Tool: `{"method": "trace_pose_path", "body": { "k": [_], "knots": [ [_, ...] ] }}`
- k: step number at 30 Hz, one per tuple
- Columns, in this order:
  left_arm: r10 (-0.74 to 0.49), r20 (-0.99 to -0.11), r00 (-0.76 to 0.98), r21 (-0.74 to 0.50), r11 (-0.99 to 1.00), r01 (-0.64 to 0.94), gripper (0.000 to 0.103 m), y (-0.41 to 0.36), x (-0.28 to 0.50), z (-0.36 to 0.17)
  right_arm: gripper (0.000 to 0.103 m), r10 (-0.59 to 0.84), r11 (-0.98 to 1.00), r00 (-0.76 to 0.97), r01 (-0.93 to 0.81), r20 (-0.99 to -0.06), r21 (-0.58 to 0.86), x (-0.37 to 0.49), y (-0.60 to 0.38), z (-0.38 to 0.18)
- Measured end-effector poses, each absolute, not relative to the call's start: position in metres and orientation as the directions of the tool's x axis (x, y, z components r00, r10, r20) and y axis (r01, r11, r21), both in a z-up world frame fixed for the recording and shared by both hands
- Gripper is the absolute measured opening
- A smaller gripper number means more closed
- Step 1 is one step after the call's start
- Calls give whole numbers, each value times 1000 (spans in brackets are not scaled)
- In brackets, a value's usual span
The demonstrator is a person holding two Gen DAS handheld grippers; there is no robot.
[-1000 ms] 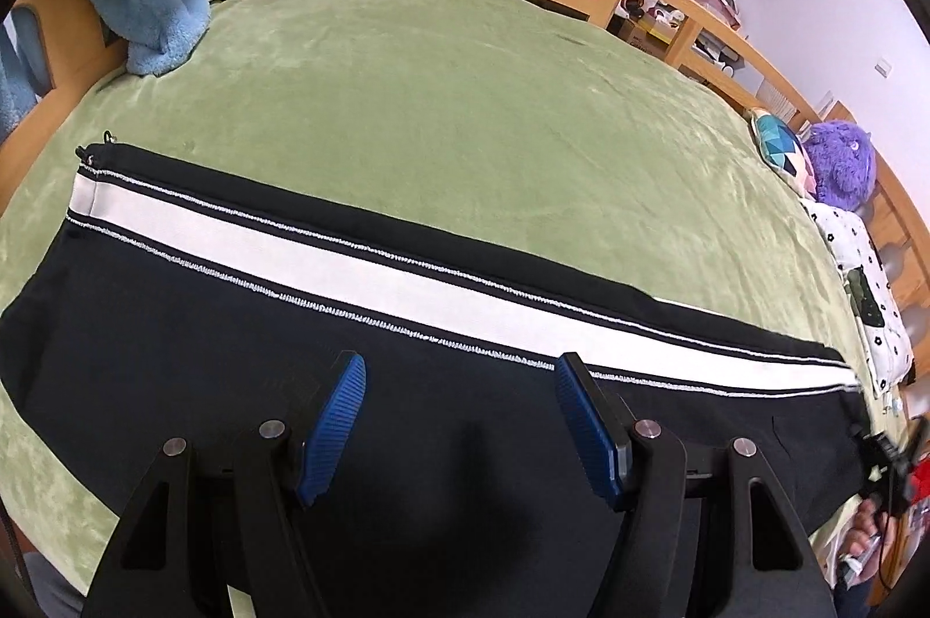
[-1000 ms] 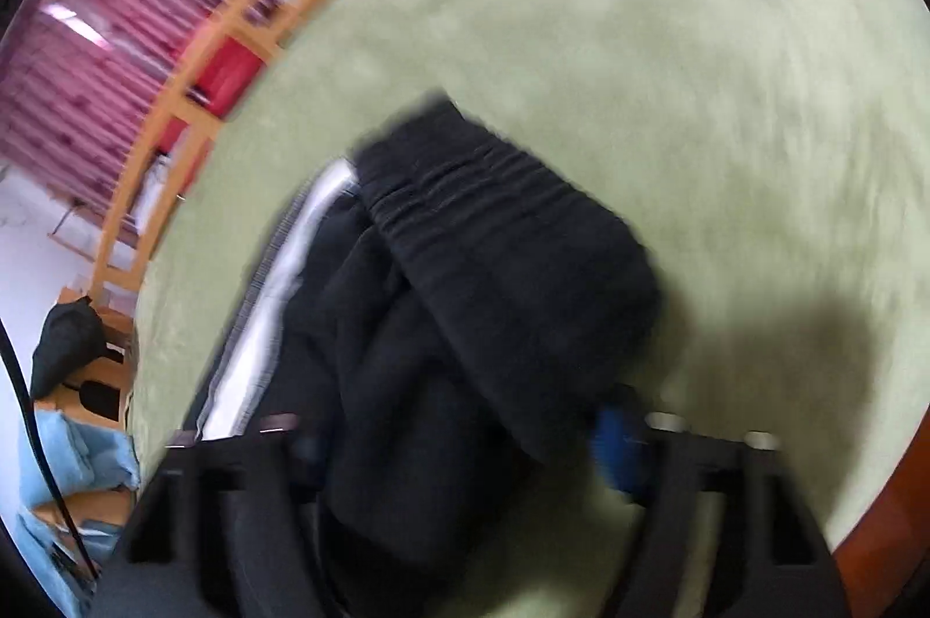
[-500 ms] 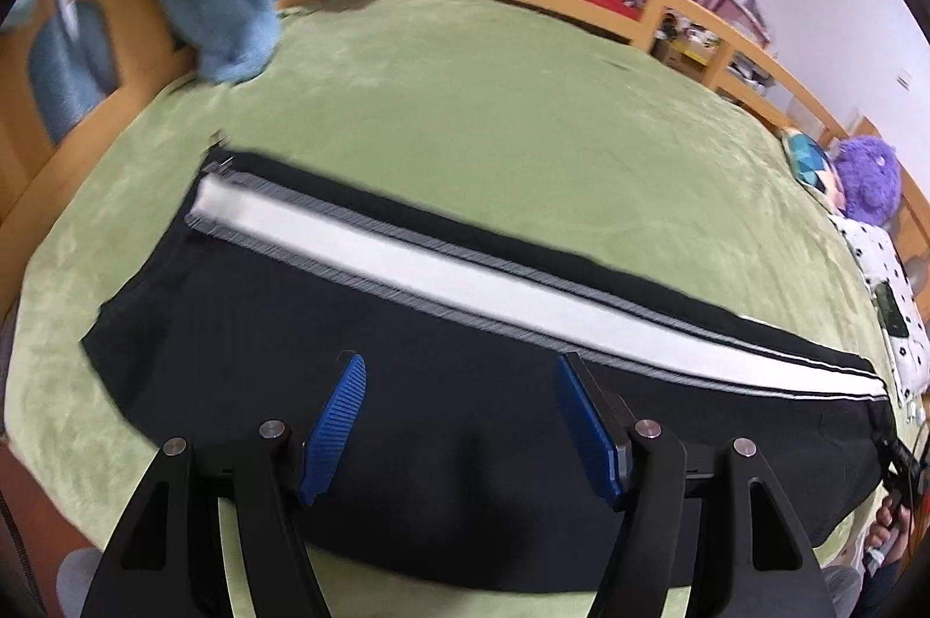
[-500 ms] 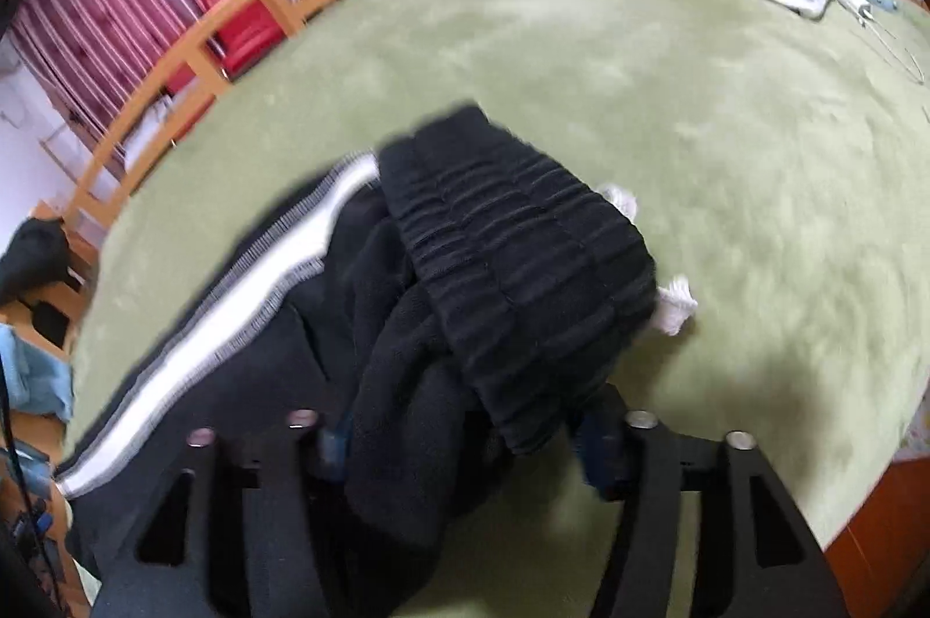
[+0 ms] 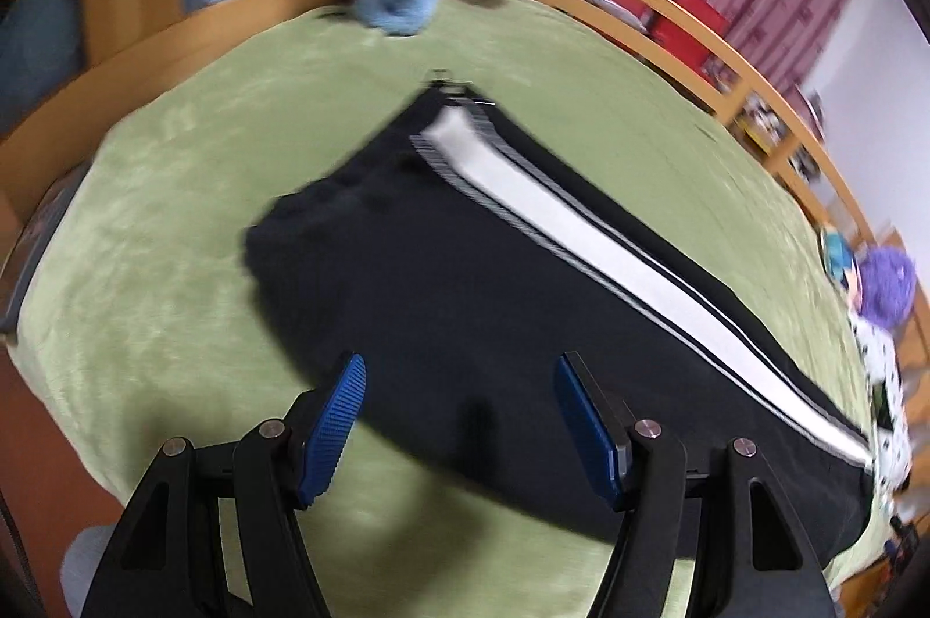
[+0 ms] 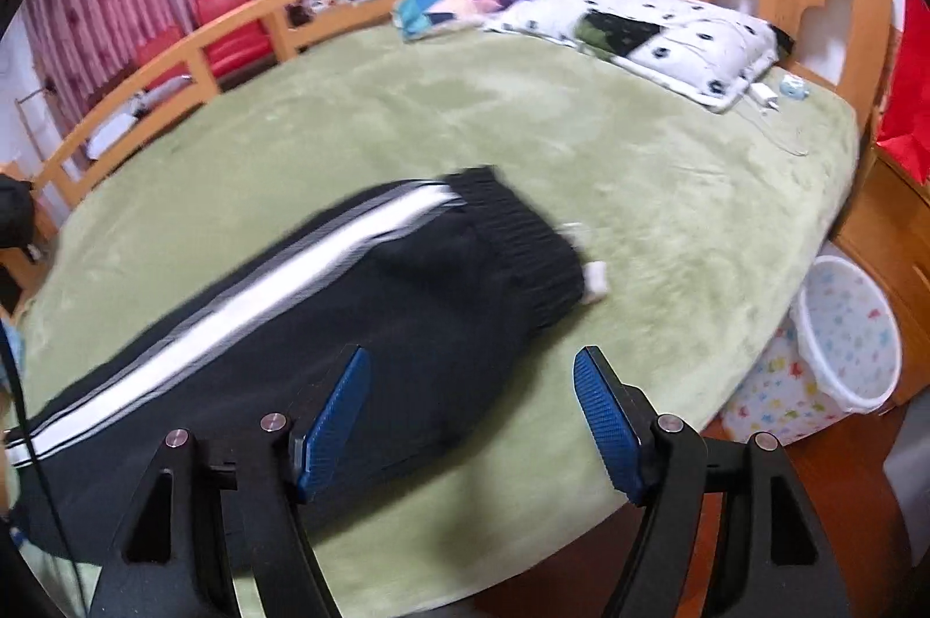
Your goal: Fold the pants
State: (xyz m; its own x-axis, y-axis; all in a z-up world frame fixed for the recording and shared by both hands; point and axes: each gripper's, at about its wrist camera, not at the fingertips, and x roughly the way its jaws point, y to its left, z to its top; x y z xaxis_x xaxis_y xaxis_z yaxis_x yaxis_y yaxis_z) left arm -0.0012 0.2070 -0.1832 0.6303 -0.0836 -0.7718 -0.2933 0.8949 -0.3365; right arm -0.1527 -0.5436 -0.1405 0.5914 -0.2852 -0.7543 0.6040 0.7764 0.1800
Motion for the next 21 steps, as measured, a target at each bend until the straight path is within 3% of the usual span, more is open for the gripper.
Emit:
{"method": "trace_pose_path", "body": {
  "k": [6,13,17,21],
  "knots": [
    [-69,-771,633,-371,856,-360,64,253,5,-202,72,-202,815,639,530,-742,234,-117,-467,-138],
    [-134,-660,739,-420,881,-215,64,264,46,-161,72,-124,877,618,434,-776,206,-64,-403,-151],
    [-165,-675,719,-399,902,-167,63,255,94,-162,72,-111,895,619,403,-778,192,-44,-380,-157],
    [-185,-702,688,-404,899,-170,56,247,136,-178,72,-107,897,602,402,-791,185,-36,-369,-167]
  ]
}}
